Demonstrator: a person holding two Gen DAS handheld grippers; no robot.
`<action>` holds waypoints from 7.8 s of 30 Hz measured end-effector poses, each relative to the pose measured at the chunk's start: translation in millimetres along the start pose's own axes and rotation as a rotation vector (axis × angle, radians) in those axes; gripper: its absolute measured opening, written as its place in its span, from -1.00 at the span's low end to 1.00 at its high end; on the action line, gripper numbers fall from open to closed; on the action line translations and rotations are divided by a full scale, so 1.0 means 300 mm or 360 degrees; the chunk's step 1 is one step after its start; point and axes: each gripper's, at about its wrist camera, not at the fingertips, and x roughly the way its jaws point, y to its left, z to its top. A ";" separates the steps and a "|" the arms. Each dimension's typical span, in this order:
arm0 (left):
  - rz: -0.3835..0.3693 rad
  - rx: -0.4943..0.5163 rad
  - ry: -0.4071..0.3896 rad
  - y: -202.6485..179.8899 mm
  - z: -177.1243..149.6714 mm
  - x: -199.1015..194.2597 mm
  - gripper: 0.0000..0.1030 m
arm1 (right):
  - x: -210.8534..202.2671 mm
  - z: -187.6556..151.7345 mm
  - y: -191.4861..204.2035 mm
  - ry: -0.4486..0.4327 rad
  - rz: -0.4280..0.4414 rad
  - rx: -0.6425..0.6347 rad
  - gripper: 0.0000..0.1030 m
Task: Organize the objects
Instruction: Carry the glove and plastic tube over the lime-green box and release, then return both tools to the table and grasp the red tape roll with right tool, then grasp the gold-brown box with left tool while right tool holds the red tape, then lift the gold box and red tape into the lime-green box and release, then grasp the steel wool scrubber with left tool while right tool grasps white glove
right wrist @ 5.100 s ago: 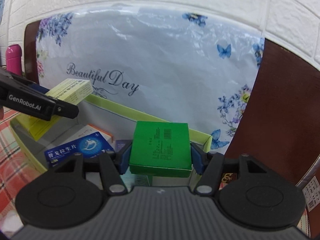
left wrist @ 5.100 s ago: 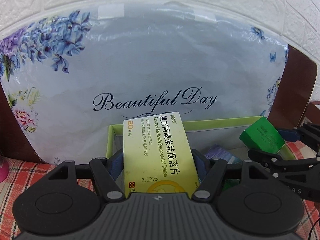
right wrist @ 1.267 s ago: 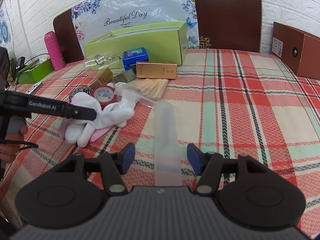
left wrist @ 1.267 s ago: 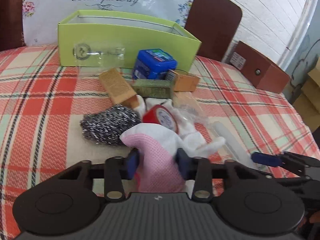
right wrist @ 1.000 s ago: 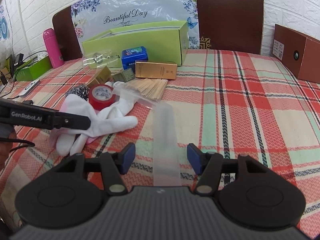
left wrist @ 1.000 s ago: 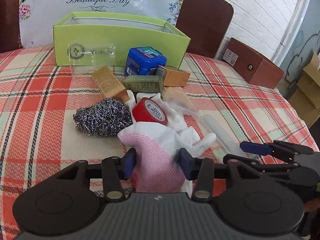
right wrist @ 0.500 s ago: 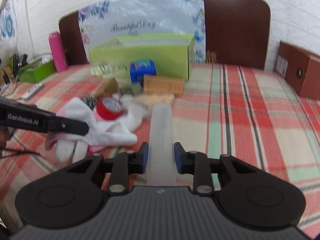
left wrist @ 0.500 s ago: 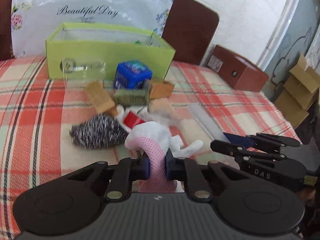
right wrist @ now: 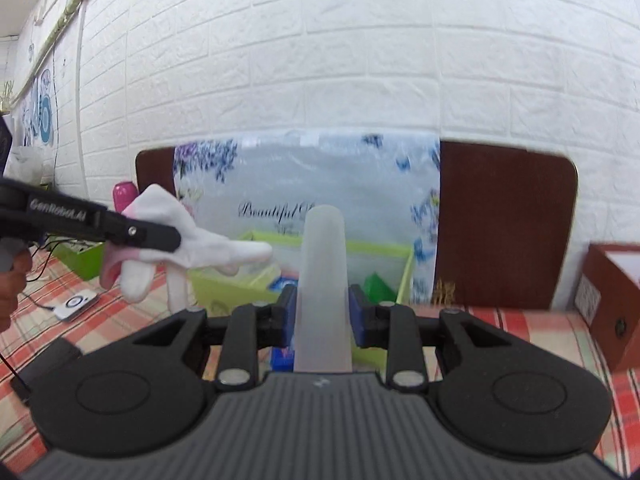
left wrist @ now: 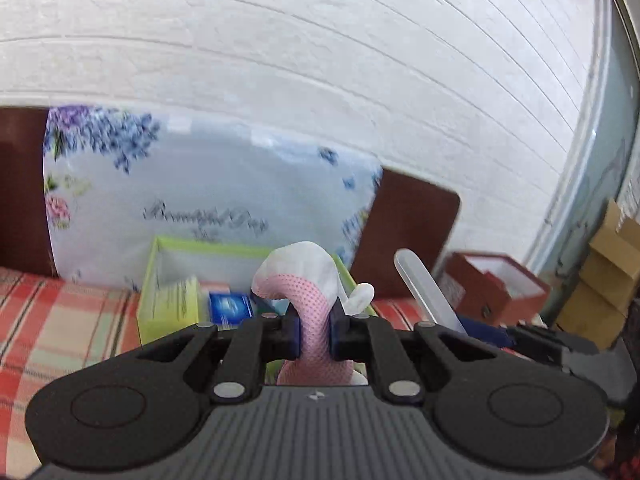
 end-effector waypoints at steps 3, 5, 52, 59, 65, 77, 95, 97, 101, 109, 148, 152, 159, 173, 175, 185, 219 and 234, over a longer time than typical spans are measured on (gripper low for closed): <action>0.0024 -0.0057 -0.0028 0.040 0.075 0.088 -0.78 | 0.089 0.051 -0.010 -0.0030 0.0005 -0.0016 -0.48; 0.0050 -0.0054 -0.0048 0.052 0.106 0.149 -0.78 | 0.158 0.073 -0.016 -0.0048 0.0012 -0.0044 -0.48; 0.0312 -0.0075 0.0122 0.041 -0.213 0.040 0.55 | 0.082 -0.139 -0.037 0.0056 -0.0049 0.0132 0.91; 0.0382 -0.0254 0.0324 0.079 -0.405 0.008 0.55 | 0.005 -0.339 0.045 0.0278 0.0013 0.0224 0.53; 0.0401 -0.0278 0.0347 0.097 -0.451 -0.044 0.55 | 0.032 -0.408 0.167 0.0368 0.0123 0.0107 -0.11; 0.0323 -0.0239 0.0310 0.094 -0.402 -0.001 0.55 | 0.108 -0.414 0.259 0.0395 0.0230 -0.0044 -0.80; 0.0220 -0.0194 0.0633 0.209 -0.335 0.272 -0.34 | -0.121 -0.457 0.061 0.0467 -0.0130 0.0066 -0.53; 0.0246 -0.0202 0.0609 0.236 -0.333 0.212 -0.34 | -0.135 -0.460 0.041 0.0439 -0.0151 0.0115 -0.28; 0.0343 -0.0204 0.0598 0.294 -0.360 0.090 -0.34 | -0.140 -0.461 0.017 0.0423 -0.0178 0.0111 -0.12; 0.0432 -0.0178 0.0584 0.302 -0.458 -0.027 0.17 | -0.097 -0.489 0.032 0.0510 -0.0169 0.0103 -0.03; 0.0181 0.0102 0.0245 0.062 -0.227 -0.055 -0.38 | -0.047 -0.231 0.025 0.0239 -0.0131 -0.0041 -0.12; 0.0115 0.0121 0.0164 0.025 -0.144 0.015 -0.38 | 0.005 -0.127 0.018 0.0116 -0.0123 -0.0113 -0.11; 0.0079 0.0082 0.0160 0.004 -0.004 0.227 -0.38 | 0.197 -0.014 -0.016 0.0078 -0.0173 -0.0180 -0.11; 0.0216 0.0040 0.0334 0.090 0.030 0.550 -0.38 | 0.544 -0.003 -0.090 0.0240 -0.0137 -0.0123 -0.11; 0.0233 0.0034 0.0335 0.099 0.025 0.569 -0.37 | 0.572 -0.011 -0.088 0.0255 -0.0125 -0.0114 -0.11; 0.0264 0.0049 0.0171 0.080 0.028 0.426 0.50 | 0.478 -0.022 -0.089 0.0131 -0.0213 -0.0142 0.72; 0.0427 -0.0149 0.0388 0.096 -0.458 -0.113 0.53 | 0.029 -0.423 0.204 0.0462 0.0078 0.0177 0.89; 0.0279 -0.0020 0.0438 0.074 -0.455 0.027 0.53 | -0.050 -0.440 0.139 0.0474 0.0026 0.0080 -0.75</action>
